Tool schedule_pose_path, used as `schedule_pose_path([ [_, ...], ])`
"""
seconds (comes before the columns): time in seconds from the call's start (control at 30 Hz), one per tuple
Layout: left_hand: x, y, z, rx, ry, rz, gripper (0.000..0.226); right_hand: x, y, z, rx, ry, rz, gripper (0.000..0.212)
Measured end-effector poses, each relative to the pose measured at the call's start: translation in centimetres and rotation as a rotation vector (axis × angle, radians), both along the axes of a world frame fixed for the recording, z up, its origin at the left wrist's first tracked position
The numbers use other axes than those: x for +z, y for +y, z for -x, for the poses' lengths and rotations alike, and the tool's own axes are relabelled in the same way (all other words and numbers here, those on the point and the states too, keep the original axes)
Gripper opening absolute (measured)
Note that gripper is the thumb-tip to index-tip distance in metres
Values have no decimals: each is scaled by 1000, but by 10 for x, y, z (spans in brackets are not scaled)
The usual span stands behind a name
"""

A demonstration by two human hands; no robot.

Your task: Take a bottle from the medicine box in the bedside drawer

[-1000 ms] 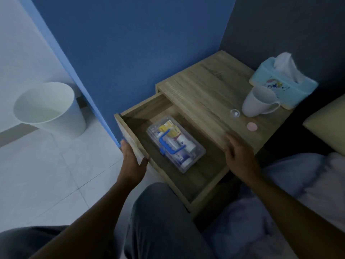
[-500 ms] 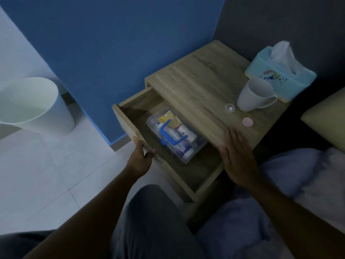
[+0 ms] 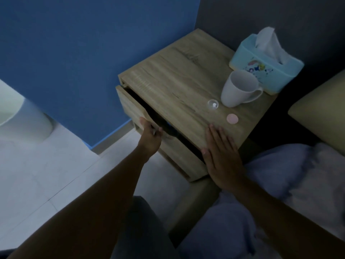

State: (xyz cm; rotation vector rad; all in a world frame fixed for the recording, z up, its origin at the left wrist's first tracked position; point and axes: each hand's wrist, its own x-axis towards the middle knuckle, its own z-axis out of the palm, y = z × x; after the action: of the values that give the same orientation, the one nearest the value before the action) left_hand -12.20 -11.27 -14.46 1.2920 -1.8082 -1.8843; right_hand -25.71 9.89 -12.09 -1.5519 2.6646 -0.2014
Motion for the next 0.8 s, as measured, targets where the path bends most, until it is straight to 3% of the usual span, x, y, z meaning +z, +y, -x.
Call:
schedule_pose_path([
  [0.57,-6,-3,35,-35,-66,54,86,-2,-1,1,-8,-16,-32,69],
  [0.8,19,21,-3,-256,-238,167,70,1,-1,1,-7,-39,-88,70],
])
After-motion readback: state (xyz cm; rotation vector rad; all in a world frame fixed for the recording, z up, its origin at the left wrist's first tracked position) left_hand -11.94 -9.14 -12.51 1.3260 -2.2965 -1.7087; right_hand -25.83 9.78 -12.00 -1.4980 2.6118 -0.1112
